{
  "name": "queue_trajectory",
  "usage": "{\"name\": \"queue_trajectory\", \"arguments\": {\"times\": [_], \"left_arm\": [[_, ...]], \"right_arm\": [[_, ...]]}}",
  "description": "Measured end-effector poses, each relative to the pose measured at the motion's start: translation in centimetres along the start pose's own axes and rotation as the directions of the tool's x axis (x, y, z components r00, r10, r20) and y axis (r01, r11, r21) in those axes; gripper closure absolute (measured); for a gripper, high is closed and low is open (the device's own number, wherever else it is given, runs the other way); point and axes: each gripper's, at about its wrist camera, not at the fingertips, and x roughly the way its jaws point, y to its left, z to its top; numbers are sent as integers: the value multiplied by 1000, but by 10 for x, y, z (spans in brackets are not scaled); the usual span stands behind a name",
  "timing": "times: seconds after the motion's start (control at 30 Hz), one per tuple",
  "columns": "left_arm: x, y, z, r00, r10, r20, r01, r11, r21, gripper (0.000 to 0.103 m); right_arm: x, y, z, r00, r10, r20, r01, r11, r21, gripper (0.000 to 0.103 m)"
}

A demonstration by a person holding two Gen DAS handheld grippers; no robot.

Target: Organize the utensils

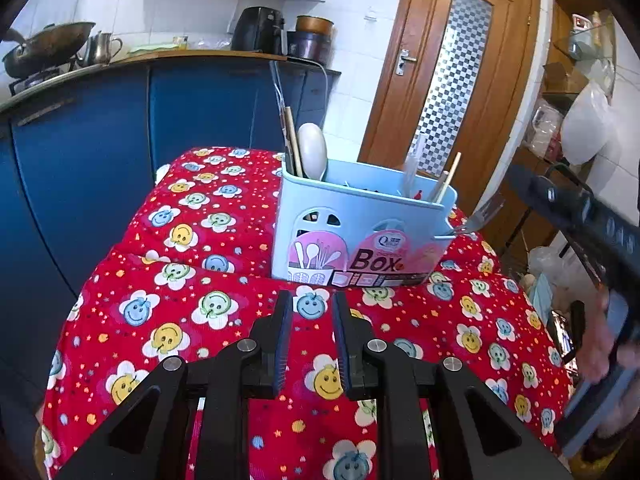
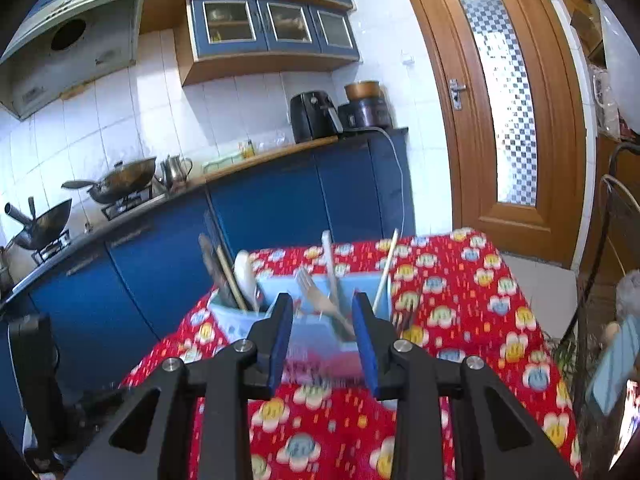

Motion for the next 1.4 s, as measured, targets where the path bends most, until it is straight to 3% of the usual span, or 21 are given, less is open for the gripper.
{"name": "queue_trajectory", "arguments": {"times": [0.47,0.67,0.9,1.1,1.4], "left_arm": [[-12,-5,-20,997,53,57,-54,998,26,82],[-4,-5,-32,995,88,52,-89,996,27,68],[-2,-6,-41,990,111,86,-114,993,30,48],[2,-6,-46,987,126,97,-129,991,28,46],[3,-8,-49,982,150,110,-155,987,33,46]], "right_arm": [[-20,8,-69,996,-7,-94,9,1000,28,64],[-21,10,-91,995,-42,-89,43,999,7,55],[-17,7,-103,993,-88,-81,88,996,-5,33],[-18,4,-108,992,-114,-50,114,993,-8,25],[-21,1,-109,993,-113,-34,113,994,8,23]]}}
